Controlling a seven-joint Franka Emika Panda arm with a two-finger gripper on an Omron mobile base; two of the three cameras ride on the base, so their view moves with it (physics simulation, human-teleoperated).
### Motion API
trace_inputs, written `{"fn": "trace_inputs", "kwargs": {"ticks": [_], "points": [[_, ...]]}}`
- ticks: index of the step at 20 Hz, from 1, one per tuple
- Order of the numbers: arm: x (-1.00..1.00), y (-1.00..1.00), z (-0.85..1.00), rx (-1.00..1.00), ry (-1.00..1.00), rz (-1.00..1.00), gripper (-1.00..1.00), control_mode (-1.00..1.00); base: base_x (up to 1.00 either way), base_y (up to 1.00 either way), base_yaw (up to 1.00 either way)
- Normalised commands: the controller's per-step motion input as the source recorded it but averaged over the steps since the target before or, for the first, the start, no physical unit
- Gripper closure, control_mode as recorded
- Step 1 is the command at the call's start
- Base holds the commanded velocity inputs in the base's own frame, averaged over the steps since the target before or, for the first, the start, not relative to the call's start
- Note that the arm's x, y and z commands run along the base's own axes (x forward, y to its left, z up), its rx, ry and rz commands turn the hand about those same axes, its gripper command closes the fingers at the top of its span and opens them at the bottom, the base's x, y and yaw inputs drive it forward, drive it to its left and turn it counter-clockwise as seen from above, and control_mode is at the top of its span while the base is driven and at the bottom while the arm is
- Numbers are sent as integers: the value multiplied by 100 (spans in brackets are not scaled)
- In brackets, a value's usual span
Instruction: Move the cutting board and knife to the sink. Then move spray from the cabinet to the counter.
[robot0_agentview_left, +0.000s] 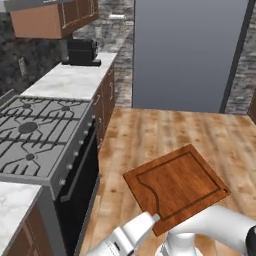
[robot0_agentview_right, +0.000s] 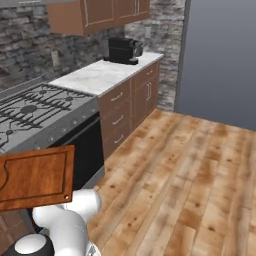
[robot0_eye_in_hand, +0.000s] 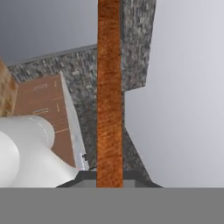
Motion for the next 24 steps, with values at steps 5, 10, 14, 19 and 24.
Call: {"fn": "trace_inputs", "kwargs": {"ticks": [5, 10, 14, 19, 24], "points": [[0, 0, 0, 0, 0, 0, 100, 100, 16, -52, -43], [0, 0, 0, 0, 0, 0, 100, 100, 17, -55, -43], [0, 0, 0, 0, 0, 0, 100, 100, 25, -51, -44], [0, 0, 0, 0, 0, 0, 100, 100, 36, -42, -46], [0, 0, 0, 0, 0, 0, 100, 100, 46, -27, -48]]}}
